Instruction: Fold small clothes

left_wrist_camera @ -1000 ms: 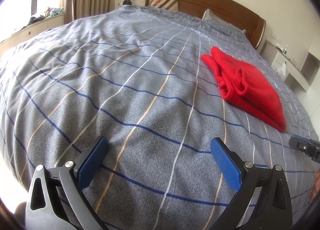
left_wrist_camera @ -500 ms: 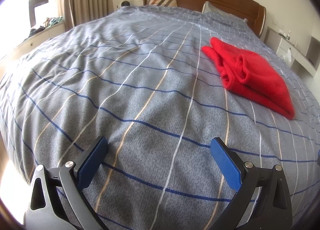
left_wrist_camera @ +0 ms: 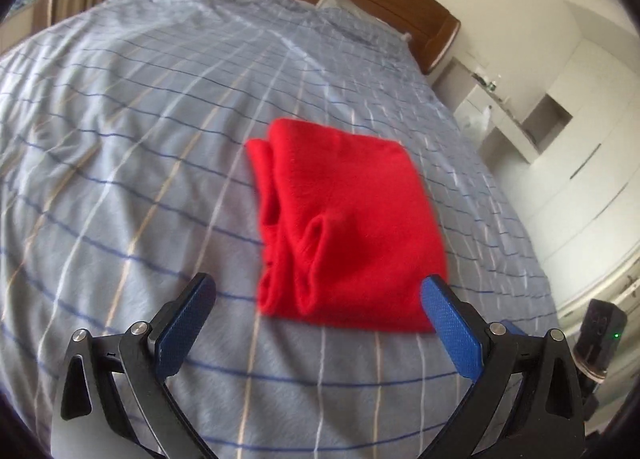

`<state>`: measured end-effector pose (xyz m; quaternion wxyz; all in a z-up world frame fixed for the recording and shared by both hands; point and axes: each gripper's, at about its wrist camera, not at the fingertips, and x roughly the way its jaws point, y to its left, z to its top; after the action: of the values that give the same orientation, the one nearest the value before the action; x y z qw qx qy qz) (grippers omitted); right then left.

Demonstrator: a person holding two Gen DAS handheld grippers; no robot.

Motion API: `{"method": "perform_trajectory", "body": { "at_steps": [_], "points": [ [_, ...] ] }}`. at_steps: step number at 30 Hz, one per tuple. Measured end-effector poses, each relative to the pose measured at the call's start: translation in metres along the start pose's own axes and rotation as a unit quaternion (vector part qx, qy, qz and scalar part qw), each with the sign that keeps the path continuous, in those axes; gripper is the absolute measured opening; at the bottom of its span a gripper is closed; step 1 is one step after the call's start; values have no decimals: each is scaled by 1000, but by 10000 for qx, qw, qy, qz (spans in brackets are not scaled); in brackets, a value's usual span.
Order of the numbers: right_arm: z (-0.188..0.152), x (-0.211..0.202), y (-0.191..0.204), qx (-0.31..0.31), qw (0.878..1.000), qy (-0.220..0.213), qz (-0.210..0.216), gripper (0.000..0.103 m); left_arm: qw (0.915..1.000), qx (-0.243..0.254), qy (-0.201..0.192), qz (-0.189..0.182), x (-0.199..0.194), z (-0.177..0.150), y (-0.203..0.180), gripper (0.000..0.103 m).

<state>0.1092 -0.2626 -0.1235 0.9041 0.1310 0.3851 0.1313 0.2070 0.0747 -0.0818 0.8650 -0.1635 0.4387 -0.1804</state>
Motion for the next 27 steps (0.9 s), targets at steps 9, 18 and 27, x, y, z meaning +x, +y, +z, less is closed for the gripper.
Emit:
{"method": "perform_trajectory", "body": {
  "at_steps": [9, 18, 27],
  "points": [
    [96, 101, -10, 938, 9875, 582, 1126, 75, 9907, 388, 796, 1029, 79, 45, 16, 102],
    [106, 169, 20, 438, 9936, 924, 487, 36, 9929, 421, 1047, 368, 99, 48, 17, 42],
    [110, 112, 94, -1880, 9790, -67, -792, 27, 9955, 873, 339, 123, 48, 61, -35, 18]
  ]
}}
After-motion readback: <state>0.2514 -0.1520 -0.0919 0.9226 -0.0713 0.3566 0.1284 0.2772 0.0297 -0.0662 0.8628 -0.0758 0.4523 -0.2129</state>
